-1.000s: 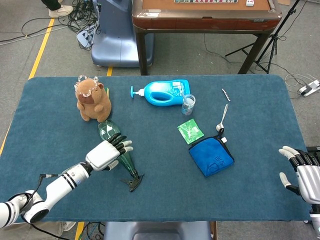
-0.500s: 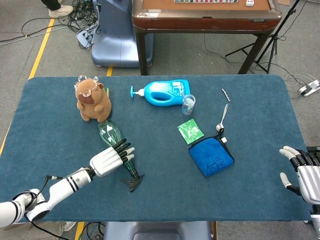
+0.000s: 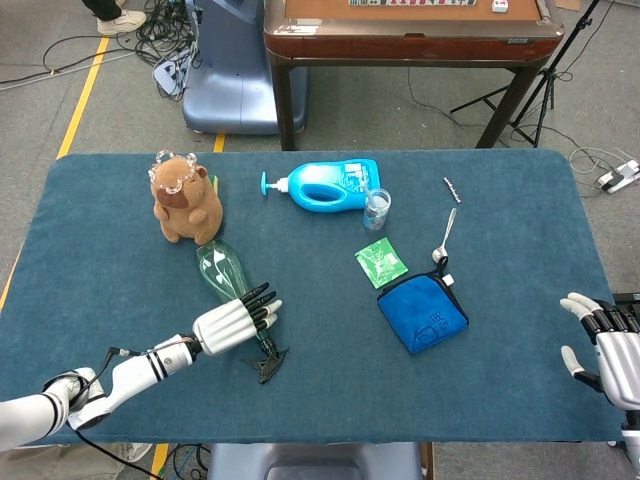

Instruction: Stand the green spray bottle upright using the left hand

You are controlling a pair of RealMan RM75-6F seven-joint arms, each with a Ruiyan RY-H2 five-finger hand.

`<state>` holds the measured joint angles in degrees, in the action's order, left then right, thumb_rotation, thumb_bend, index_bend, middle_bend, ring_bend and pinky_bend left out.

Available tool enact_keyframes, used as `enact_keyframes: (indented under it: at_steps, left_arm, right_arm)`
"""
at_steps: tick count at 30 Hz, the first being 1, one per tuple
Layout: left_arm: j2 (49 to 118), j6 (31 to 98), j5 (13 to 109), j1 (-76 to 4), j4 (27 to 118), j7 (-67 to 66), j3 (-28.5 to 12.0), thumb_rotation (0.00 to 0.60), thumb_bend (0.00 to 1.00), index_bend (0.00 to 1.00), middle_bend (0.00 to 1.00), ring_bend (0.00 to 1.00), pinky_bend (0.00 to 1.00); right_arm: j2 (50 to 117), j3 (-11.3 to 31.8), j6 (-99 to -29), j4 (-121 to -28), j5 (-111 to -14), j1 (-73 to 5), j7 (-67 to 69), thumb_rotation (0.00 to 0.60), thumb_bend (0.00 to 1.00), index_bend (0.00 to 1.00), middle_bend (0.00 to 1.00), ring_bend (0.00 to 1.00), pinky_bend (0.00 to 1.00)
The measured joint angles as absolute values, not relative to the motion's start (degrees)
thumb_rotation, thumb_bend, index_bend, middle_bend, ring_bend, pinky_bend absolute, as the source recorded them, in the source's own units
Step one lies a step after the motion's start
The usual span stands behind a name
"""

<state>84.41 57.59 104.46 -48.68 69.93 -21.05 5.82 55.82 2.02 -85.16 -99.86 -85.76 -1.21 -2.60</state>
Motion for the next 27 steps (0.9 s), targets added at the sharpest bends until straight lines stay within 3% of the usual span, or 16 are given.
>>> enact_keyframes:
  at_steps: [13,19,23,27]
  left_arm:
    - [87.16,58.16,106.35,-49.46,62.39,-20.4,6.74,0.6,0.29,0.26,0.11,0.0,0.0]
    - [87.86,59.77,107.06,-48.99,60.1,-18.89,7.55,0.6,0.29,0.35,0.22,0.02,0.0]
    - [88.64,61.38,107.16,-48.57,58.58,-17.37,7.6,0.6,0.29,0.43,0.38,0.14,0.05]
    - [89.05,62.99,106.95,-48.06,57.78,-14.31,7.56,0.6,0.29,0.47,0.42,0.18,0.09]
  right_arm:
    - [55.73,2.03,-84.84,-99.89,-85.34,-1.2,-2.5,0.6,0.35,0.22,0.2,0.14,0.19]
    - [55.75,2.01,-84.73,-100.12,-85.39,-1.25,-2.7,0.6,0.35,0.22,0.2,0.14,0.19]
    - [55.7,2.01,-84.82,-100.38,-85.5,-1.25,-2.91,0.6,0.35,0.22,0.2,0.14,0.19]
    - [55.61,2.02,-85.05,-100.6,-85.51,-1.14,-3.11,0.6,0.35,0.22,0.2,0.14,0.19]
